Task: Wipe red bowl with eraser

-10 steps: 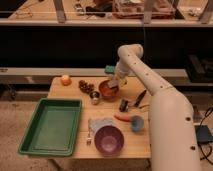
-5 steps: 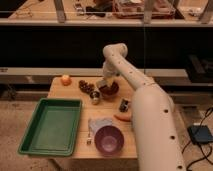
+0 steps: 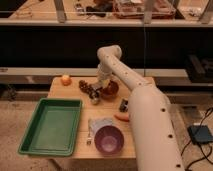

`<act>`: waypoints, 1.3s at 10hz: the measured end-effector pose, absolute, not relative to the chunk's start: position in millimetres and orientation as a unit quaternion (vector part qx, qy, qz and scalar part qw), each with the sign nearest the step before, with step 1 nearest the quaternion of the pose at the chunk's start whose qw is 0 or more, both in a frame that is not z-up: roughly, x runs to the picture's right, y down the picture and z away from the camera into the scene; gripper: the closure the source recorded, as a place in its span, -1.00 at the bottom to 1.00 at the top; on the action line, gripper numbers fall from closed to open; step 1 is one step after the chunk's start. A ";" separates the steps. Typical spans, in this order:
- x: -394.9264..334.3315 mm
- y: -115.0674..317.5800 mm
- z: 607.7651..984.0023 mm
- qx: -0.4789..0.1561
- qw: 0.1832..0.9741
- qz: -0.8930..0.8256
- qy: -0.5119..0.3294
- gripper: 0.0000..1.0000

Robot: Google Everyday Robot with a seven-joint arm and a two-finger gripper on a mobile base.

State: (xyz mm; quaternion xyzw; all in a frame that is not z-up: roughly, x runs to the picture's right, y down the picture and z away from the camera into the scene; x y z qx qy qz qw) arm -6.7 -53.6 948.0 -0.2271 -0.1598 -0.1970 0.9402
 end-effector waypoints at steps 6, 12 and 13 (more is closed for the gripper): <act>71.5 -34.2 927.8 -0.227 0.948 -0.163 -0.152 1.00; 66.5 -64.2 937.9 -0.215 0.955 -0.141 -0.145 1.00; 52.7 -68.8 942.3 -0.216 0.954 -0.144 -0.148 1.00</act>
